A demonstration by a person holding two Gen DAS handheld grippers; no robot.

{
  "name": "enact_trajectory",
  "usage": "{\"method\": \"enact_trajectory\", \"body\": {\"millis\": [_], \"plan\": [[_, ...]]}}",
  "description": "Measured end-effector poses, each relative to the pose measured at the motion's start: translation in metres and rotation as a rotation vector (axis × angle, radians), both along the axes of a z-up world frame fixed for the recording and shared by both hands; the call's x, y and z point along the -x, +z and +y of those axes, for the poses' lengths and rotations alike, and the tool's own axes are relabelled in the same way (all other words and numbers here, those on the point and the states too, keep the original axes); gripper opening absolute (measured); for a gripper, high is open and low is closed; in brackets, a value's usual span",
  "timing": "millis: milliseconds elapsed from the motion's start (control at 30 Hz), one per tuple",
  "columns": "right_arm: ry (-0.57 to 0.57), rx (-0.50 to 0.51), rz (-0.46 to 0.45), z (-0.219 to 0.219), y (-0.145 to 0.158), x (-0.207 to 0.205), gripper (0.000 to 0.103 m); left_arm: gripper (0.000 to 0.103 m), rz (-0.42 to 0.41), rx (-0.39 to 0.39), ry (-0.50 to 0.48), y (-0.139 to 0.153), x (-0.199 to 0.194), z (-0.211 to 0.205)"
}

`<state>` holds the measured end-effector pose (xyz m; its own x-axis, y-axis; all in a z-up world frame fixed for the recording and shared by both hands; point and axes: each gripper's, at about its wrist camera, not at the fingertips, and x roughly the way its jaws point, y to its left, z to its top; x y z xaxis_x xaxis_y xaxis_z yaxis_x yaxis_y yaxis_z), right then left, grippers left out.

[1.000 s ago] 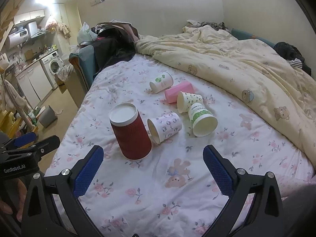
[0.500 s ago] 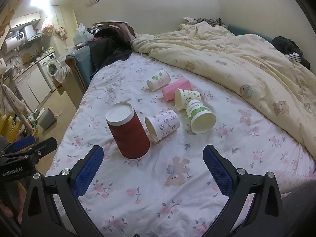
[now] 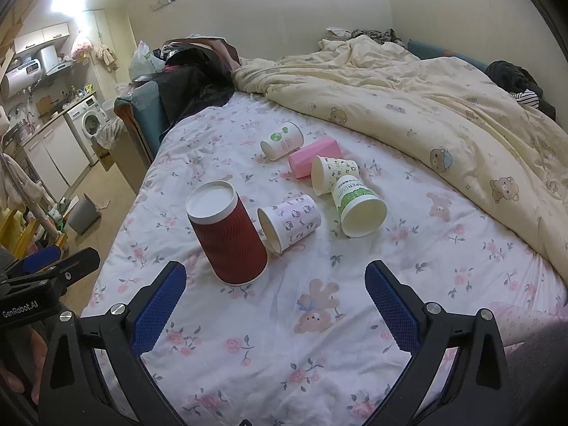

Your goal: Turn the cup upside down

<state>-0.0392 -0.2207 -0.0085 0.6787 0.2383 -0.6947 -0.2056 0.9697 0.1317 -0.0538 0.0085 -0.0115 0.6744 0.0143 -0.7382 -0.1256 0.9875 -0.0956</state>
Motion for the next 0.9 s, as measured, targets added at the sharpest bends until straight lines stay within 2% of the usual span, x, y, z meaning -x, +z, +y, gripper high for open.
{"method": "enact_trajectory", "body": {"millis": [900], "plan": [[0.005,-0.011,0.006,0.0013,0.0000,0.0007,0.103,0.103,0.017,0.003,0.023,-0.0063,0.0042,0.0036]]}}
